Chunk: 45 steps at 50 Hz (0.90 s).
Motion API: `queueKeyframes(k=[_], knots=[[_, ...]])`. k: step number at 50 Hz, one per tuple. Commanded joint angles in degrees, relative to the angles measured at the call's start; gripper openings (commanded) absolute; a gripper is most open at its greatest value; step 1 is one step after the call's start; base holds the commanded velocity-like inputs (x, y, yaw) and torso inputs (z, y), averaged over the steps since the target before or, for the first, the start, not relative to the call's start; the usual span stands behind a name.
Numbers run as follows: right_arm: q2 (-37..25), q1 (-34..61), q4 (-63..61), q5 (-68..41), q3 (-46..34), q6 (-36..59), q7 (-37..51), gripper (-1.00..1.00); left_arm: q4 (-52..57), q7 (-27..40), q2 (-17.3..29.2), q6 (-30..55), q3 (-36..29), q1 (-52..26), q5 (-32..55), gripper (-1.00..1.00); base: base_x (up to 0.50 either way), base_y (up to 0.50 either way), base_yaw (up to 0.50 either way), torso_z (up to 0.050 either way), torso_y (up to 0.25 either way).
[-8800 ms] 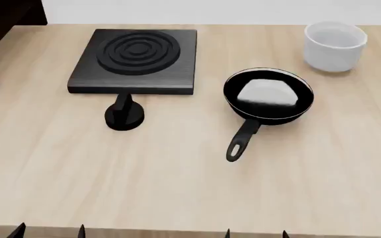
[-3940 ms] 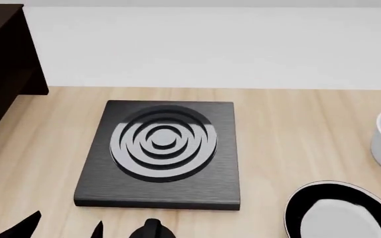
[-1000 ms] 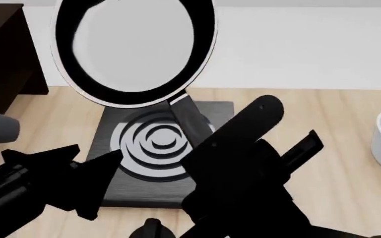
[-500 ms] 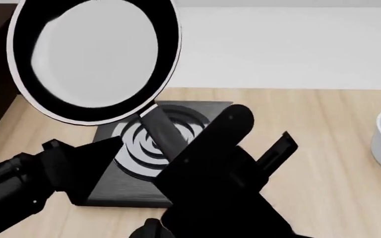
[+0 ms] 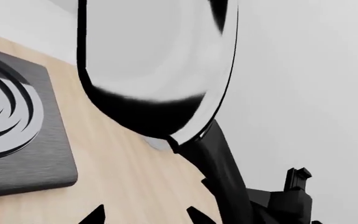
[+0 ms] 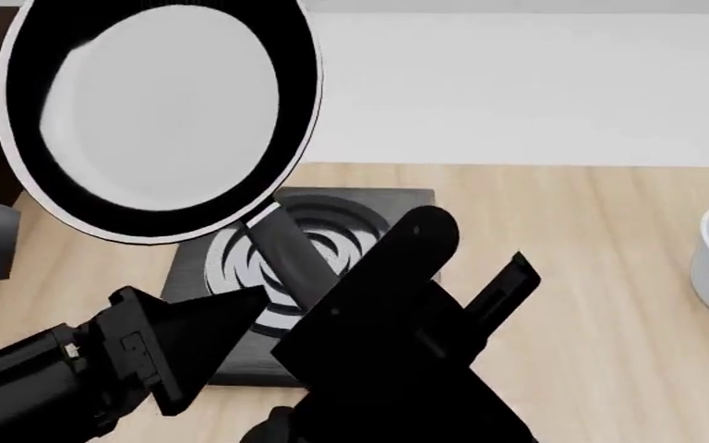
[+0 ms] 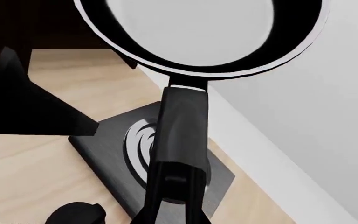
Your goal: Put the frying pan on the cabinet shelf.
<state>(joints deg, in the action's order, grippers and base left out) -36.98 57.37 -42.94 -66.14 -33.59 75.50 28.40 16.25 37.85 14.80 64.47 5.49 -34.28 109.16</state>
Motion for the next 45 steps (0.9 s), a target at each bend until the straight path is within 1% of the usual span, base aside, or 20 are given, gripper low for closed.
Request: queueKeyframes(k=[1, 11, 33, 45], knots=[[-0.2, 0.4, -0.7, 6.1, 0.9, -1.2, 1.5, -1.00, -1.1, 0.1, -1.4, -1.3, -1.1, -1.1, 0.4, 1.00, 0.00, 0.00, 0.00, 0.000, 0.000], [-0.8, -0.5, -1.2, 6.7, 0.0, -2.3, 1.3, -1.00, -2.0, 0.0, -2.5, -2.4, -2.2, -2.8, 0.5, 1.00, 0.00, 0.00, 0.00, 0.001, 0.002], [-1.5, -1.5, -1.4, 7.1, -0.5, -3.9, 1.5, -1.00, -5.2, -3.9, -3.3, -3.0, -4.4, -1.5, -3.8, 1.00, 0.00, 0.00, 0.00, 0.000, 0.001], [-1.9, -1.8, -1.9, 6.7, -0.6, -4.4, 1.8, -1.00, -7.9, -5.8, -4.5, -3.6, -6.3, -2.6, -5.6, 1.00, 0.00, 0.00, 0.00, 0.001, 0.002]])
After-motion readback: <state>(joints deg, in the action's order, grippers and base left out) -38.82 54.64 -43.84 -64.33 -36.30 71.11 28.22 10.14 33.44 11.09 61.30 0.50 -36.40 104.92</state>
